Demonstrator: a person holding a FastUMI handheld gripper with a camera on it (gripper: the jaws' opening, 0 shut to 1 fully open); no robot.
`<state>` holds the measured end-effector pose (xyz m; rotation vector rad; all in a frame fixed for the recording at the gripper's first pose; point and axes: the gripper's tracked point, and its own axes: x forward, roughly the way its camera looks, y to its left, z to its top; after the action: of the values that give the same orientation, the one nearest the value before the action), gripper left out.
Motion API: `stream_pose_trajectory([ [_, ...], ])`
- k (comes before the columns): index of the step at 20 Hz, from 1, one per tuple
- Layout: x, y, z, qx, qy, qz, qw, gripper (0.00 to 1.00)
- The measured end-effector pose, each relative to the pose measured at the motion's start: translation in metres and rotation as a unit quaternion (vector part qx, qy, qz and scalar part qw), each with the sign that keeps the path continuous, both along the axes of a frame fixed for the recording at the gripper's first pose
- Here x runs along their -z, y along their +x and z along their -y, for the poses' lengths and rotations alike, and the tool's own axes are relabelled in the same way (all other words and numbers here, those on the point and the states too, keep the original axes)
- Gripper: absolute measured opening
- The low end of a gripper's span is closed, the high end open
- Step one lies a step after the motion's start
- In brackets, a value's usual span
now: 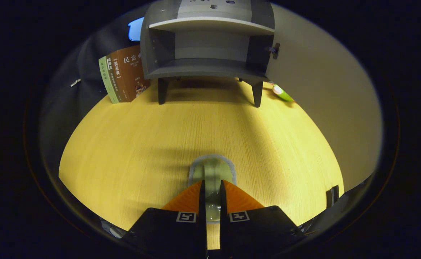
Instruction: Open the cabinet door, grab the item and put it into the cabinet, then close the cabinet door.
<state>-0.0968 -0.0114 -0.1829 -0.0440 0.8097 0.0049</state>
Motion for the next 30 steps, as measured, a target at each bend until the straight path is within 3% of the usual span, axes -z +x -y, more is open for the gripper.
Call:
stream_pose_trajectory([
  [9,-0.157,0.019,-0.008,-0.018,0.048,0.079,0.996,0.18],
  [17,-0.284,0.098,-0.009,-0.021,0.065,0.150,0.986,0.18],
  [24,-0.351,0.176,-0.015,-0.021,0.058,0.207,0.976,0.18],
  [30,-0.368,0.246,-0.016,-0.004,0.060,0.214,0.975,0.18],
])
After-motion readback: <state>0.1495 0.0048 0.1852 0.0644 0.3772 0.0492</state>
